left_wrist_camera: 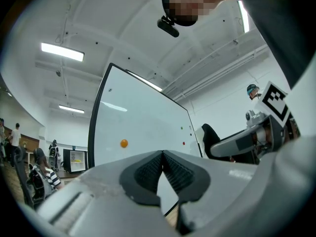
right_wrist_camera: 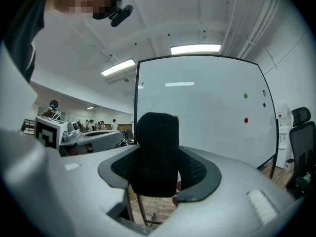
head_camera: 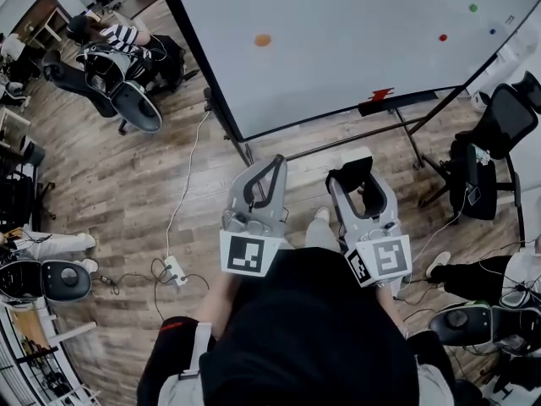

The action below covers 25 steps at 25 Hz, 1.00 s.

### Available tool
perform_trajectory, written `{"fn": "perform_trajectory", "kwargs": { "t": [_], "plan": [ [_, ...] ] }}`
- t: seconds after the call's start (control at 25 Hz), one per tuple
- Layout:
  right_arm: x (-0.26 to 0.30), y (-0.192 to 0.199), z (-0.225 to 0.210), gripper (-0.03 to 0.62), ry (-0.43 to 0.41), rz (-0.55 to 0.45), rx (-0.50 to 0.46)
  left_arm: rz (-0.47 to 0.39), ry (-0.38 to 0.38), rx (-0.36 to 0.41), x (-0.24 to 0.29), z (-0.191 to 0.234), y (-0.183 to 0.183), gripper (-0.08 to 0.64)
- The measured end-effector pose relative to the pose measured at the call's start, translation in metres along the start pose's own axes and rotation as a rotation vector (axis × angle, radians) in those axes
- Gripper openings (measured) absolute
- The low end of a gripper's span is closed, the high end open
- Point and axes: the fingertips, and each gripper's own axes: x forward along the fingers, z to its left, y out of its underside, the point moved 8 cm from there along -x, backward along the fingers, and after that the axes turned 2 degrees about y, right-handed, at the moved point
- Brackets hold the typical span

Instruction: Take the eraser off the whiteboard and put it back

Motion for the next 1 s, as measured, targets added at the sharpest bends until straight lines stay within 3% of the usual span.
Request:
{"fn": "perform_trajectory", "kwargs": {
  "t": [0.52, 0.84, 1.0],
  "plan": [
    [0.016, -0.003, -0.013, 0.233, -0.023, -0.002, 0.009, 0.014, -0.026, 0.013, 0.01, 0.005, 0.003, 0.003],
    [0.037, -0.019, -0.037, 0.233, -0.041, -0.017, 0.002, 0.029, -0.078, -0.017, 0.029, 0.006, 0.003, 0.003],
    [0.051, -0.03, -0.05, 0.233, -0.052, -0.037, -0.011, 0.023, -0.092, 0.016, 0.039, 0.006, 0.002, 0.003]
  ]
}}
